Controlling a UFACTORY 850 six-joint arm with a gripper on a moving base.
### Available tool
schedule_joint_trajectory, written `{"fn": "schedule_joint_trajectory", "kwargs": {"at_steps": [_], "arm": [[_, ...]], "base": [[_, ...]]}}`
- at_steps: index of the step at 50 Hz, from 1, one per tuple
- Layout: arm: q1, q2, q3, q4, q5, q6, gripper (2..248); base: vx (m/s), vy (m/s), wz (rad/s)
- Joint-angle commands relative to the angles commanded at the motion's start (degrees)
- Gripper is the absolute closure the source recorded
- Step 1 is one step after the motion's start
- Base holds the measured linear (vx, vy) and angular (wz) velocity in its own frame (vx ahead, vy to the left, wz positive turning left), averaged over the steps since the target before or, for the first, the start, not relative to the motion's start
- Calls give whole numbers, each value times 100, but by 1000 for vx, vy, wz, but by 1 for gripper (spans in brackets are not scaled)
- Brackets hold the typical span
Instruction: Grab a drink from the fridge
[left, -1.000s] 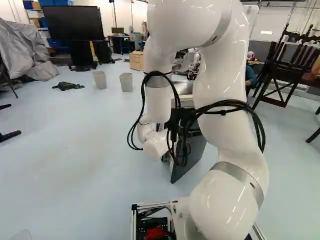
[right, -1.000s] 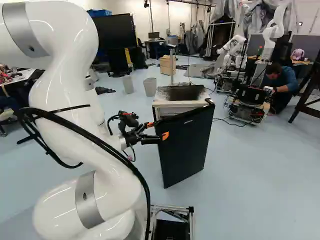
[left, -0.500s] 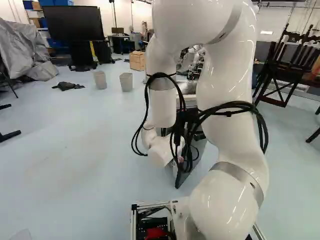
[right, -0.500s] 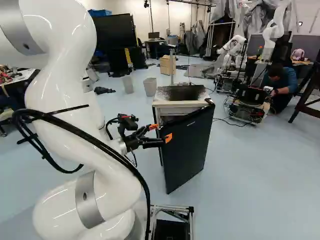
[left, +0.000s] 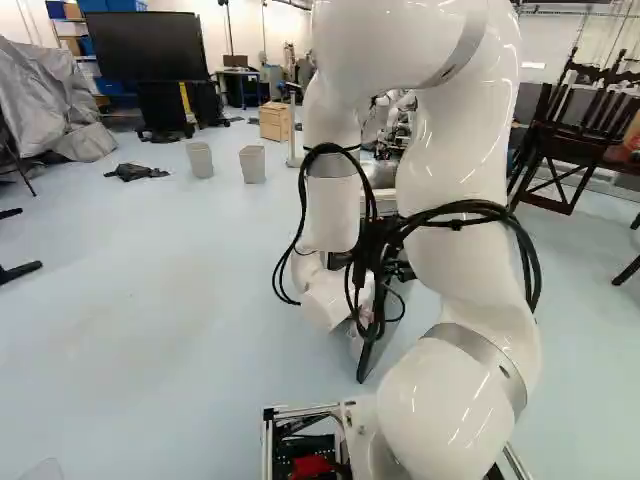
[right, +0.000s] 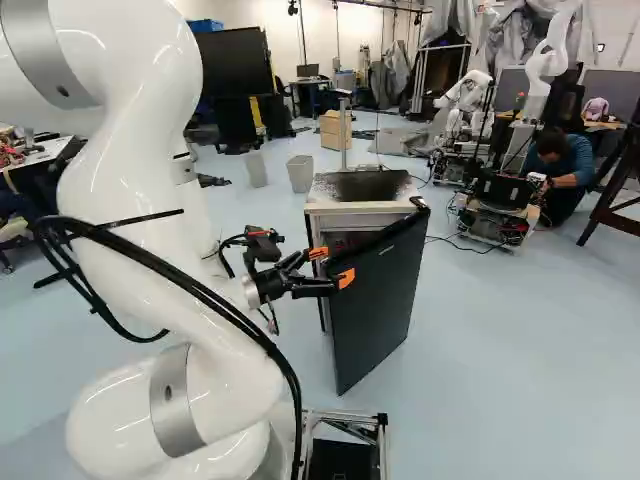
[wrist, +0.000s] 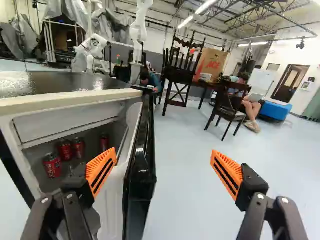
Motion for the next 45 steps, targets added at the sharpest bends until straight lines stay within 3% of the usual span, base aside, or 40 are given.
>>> {"fn": "schedule_joint_trajectory", "kwargs": {"at_steps": [45], "arm": [[-985, 20, 52, 638, -468, 0, 3]], "base": [[0, 0, 0]]}}
